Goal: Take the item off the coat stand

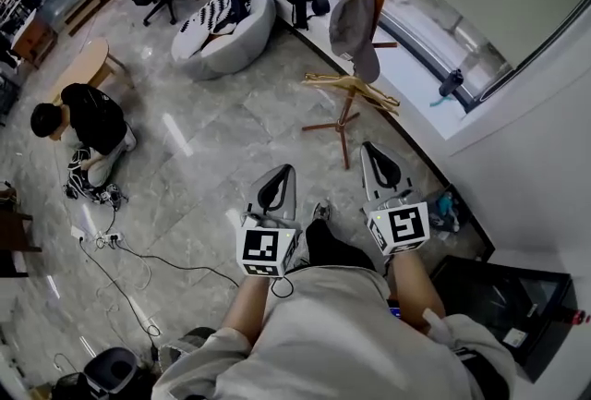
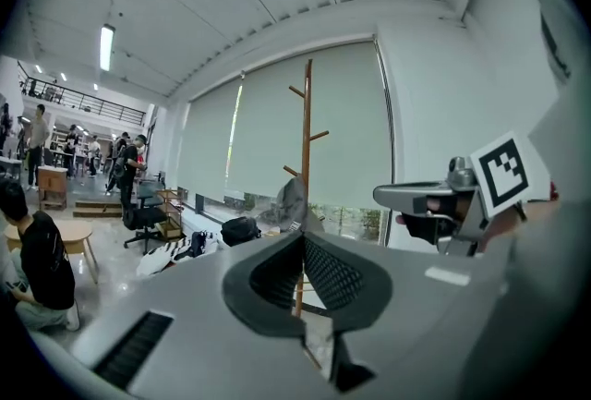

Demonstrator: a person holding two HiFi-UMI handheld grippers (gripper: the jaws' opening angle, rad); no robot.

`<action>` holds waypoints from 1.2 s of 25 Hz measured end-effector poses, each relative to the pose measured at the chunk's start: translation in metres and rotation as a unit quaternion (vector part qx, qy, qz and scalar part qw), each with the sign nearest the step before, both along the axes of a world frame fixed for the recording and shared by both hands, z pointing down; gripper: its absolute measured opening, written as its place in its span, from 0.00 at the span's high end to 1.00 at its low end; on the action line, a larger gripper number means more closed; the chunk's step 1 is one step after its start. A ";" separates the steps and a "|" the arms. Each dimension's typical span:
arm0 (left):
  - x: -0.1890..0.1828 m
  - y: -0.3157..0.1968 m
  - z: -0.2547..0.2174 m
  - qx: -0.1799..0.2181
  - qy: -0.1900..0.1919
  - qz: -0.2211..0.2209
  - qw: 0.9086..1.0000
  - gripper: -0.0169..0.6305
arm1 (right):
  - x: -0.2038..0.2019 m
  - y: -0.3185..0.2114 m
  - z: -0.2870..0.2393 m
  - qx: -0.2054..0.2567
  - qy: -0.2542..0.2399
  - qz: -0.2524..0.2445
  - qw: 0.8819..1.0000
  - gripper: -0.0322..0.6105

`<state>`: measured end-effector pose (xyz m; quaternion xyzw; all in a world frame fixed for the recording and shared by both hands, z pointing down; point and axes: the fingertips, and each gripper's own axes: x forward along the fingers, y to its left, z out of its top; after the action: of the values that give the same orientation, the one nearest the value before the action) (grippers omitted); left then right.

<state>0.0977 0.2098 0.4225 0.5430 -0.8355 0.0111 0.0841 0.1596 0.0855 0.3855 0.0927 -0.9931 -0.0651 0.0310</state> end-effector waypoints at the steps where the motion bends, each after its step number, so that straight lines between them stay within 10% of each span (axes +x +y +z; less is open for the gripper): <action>1: -0.012 -0.005 -0.002 -0.003 -0.002 -0.001 1.000 0.96 | -0.012 -0.007 0.000 0.000 0.001 0.000 1.000 0.94; 30: -0.166 -0.223 0.011 -0.047 0.012 0.058 0.997 0.96 | -0.135 -0.199 0.030 -0.048 0.024 0.038 0.998 0.94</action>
<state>-0.0681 -0.0136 0.4331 0.5859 -0.8002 0.0482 0.1189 0.0251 -0.1134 0.4151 0.1274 -0.9898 -0.0182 0.0618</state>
